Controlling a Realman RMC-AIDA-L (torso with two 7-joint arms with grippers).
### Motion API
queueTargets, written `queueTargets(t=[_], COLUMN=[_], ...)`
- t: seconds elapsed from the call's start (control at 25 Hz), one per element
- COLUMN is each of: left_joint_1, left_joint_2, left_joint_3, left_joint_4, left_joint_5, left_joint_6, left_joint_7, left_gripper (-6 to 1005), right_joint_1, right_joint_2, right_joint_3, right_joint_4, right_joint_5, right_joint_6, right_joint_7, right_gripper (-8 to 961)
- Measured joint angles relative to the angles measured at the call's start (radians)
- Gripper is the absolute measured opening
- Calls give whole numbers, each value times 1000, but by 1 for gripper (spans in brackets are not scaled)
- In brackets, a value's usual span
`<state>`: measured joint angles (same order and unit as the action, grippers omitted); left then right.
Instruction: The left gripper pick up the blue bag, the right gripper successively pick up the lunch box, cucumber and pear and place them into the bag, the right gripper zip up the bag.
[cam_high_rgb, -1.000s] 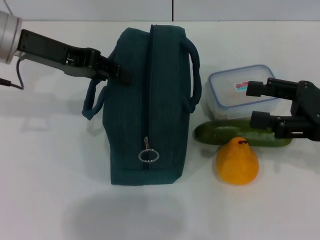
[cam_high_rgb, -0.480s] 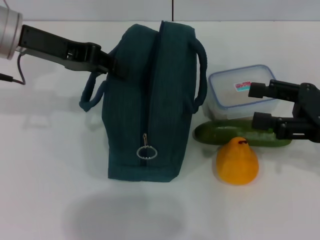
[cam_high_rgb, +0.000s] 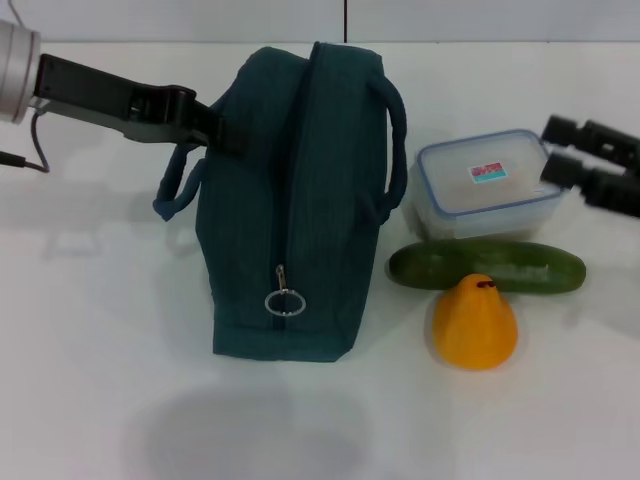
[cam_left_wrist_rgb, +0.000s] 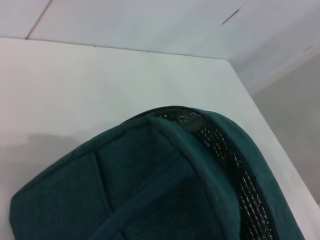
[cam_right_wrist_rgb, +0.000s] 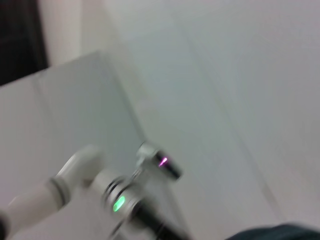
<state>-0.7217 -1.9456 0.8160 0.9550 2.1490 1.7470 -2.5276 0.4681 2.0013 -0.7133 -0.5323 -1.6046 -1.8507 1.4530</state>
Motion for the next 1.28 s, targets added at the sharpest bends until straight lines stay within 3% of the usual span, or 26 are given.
queueTargets(t=[0.04,0.2,0.52,0.92,1.28], left_joint_1=[2,15,37,49,46], left_joint_2=[-1,-11,-13,-18,-25], left_joint_3=[-1,-19,-64,-65,-64], left_joint_4=[0,2,-2,-4,-4], left_joint_5=[-1,-19,-46,-48,-49], left_joint_6=[-1,-3,-3,-5,-4], left_joint_7=[0,0,6,53,77], left_gripper=[55,57,61,62,61], right_joint_1=[-1,-5,-34,-47,-24], right_joint_2=[0,-3,9,11,18], right_joint_3=[60,128,161,168,169], right_joint_4=[45,106,212,361,439], right_joint_5=[0,0,66,240,273], right_joint_6=[24,105,317,444,590], right_joint_7=[1,9,16,18,107], right_gripper=[826,825,825,825,825])
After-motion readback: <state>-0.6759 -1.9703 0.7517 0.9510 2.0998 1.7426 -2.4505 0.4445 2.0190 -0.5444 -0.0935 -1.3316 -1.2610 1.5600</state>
